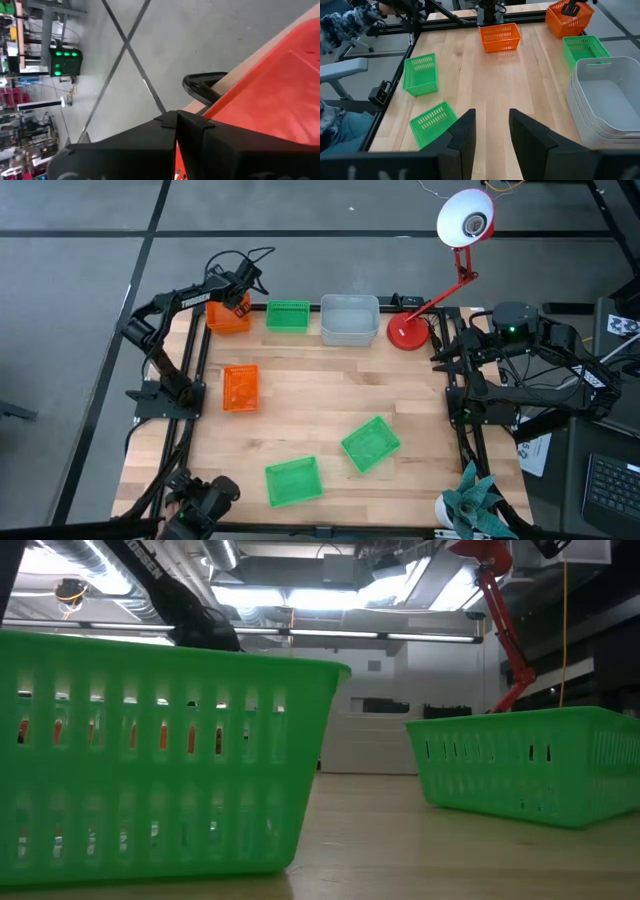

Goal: Stack baskets by color
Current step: Stack the middle right orange bin on top of the top orange bin

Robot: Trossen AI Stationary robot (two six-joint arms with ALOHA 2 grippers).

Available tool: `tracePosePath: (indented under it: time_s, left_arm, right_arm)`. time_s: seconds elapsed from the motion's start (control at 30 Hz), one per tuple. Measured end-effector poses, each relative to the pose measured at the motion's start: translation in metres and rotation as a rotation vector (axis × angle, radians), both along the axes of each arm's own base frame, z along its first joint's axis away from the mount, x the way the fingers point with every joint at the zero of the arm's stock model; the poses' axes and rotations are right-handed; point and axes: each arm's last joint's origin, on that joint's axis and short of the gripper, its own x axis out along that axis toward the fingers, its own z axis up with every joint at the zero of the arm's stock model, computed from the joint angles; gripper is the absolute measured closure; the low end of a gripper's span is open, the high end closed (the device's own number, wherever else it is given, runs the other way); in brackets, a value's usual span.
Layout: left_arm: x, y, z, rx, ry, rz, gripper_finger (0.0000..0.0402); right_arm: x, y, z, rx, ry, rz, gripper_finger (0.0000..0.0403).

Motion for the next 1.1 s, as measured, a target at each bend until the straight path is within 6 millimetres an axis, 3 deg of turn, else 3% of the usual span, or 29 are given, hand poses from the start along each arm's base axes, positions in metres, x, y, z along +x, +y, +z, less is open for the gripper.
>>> tracePosePath:
  time_s: [0.23, 0.37, 0.73, 0.87, 1.1]
  left_arm:
    - [0.001, -0.001, -0.003, -0.056, -0.053, -0.033, 0.0401]
    - [0.005, -0.004, -0.001, -0.017, 0.0, -0.018, 0.0401]
    - [0.009, -0.033, 0.023, -0.036, 0.026, -0.081, 0.0401]
    - [0.006, -0.038, 0.018, -0.151, -0.07, -0.081, 0.0401]
    - [0.009, -0.036, -0.001, -0.229, -0.059, -0.037, 0.0401]
  right_arm:
    - [0.0, 0.0, 0.0, 0.0, 0.0, 0.0, 0.0286]
    - [0.0, 0.0, 0.0, 0.0, 0.0, 0.0, 0.0286]
    - [0.0, 0.0, 0.0, -0.023, -0.002, 0.013, 0.0286]
    - [0.0, 0.0, 0.0, -0.023, -0.002, 0.013, 0.0286]
    - [0.0, 0.0, 0.0, -0.026, -0.002, 0.015, 0.0286]
